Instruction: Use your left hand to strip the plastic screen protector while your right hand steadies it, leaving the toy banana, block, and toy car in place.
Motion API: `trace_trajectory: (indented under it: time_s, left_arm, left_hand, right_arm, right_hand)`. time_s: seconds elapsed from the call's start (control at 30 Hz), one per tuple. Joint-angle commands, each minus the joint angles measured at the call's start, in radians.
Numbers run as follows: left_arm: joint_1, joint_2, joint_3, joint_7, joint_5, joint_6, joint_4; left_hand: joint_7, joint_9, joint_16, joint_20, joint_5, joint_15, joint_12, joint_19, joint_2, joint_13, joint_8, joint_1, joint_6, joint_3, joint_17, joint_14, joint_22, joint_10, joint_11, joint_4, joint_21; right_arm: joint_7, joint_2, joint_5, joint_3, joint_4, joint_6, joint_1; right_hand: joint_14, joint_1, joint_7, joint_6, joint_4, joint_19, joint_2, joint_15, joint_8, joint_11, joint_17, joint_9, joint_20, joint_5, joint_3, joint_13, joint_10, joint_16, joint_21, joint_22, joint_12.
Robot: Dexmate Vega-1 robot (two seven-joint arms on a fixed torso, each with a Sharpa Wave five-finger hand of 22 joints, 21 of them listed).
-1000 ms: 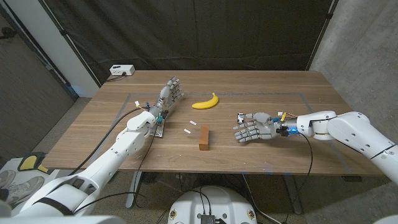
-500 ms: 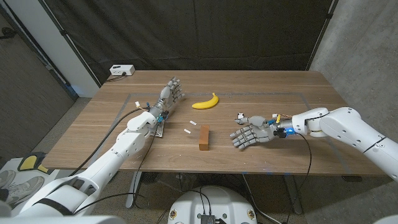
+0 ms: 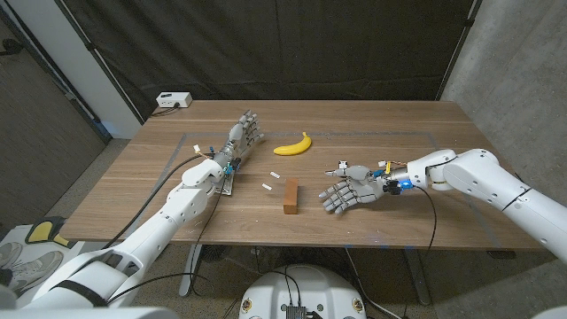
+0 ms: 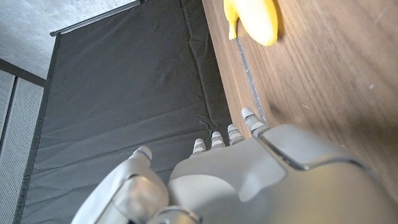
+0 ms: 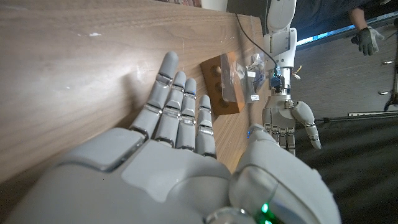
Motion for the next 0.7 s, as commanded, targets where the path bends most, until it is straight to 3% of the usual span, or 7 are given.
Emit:
trace_trajectory:
  time_s: [0.03, 0.2, 0.4, 0.7]
  left_arm:
    - [-0.005, -0.010, -0.006, -0.014, -0.010, -0.022, 0.028]
    - [-0.004, -0.010, -0.009, -0.018, -0.014, -0.027, 0.030]
    - [-0.004, -0.009, -0.011, -0.022, -0.013, -0.034, 0.030]
    - [-0.006, -0.004, -0.012, -0.022, -0.016, -0.023, 0.028]
  left_hand:
    - [-0.005, 0.005, 0.005, 0.003, -0.004, 0.009, 0.007, -0.139, 0.032, 0.005, 0.002, 0.002, -0.062, -0.001, 0.006, -0.099, 0.005, -0.077, 0.009, -0.003, 0.006]
    - [-0.004, 0.005, 0.006, 0.004, -0.004, 0.009, 0.008, -0.139, 0.033, 0.005, 0.002, 0.003, -0.061, -0.002, 0.006, -0.098, 0.005, -0.076, 0.008, -0.003, 0.006]
    - [-0.005, 0.005, 0.006, 0.005, -0.005, 0.009, 0.008, -0.138, 0.033, 0.005, 0.002, 0.003, -0.061, -0.002, 0.006, -0.098, 0.005, -0.075, 0.008, -0.003, 0.006]
    - [-0.006, 0.005, 0.006, 0.004, -0.005, 0.008, 0.008, -0.138, 0.033, 0.005, 0.002, 0.003, -0.061, -0.002, 0.006, -0.097, 0.005, -0.074, 0.008, -0.003, 0.007]
  right_arm:
    - [0.066, 0.040, -0.031, -0.058, 0.049, -0.002, 0.062]
    - [0.075, 0.053, -0.052, -0.080, 0.064, -0.009, 0.084]
    - [0.089, 0.063, -0.069, -0.101, 0.075, -0.019, 0.103]
    - [0.076, 0.082, -0.077, -0.102, 0.066, -0.014, 0.101]
  right_hand:
    - [-0.009, 0.028, 0.021, 0.001, -0.020, -0.008, 0.000, -0.004, -0.007, -0.004, -0.001, 0.004, -0.006, 0.003, 0.009, 0.003, -0.002, -0.013, 0.004, 0.002, -0.009]
    - [-0.022, 0.063, 0.019, -0.011, -0.047, -0.015, 0.004, -0.008, -0.012, -0.007, -0.002, 0.004, -0.008, 0.003, 0.027, 0.003, -0.015, -0.022, 0.004, 0.001, -0.019]
    - [-0.029, 0.082, 0.018, -0.016, -0.063, -0.015, 0.001, -0.009, -0.014, -0.007, -0.002, 0.004, -0.012, 0.002, 0.034, 0.003, -0.022, -0.027, 0.006, 0.000, -0.024]
    - [-0.005, 0.111, 0.019, -0.004, -0.089, 0.020, -0.003, -0.022, -0.008, -0.018, 0.001, 0.004, -0.056, -0.001, 0.045, 0.004, -0.004, -0.019, 0.025, 0.002, -0.023]
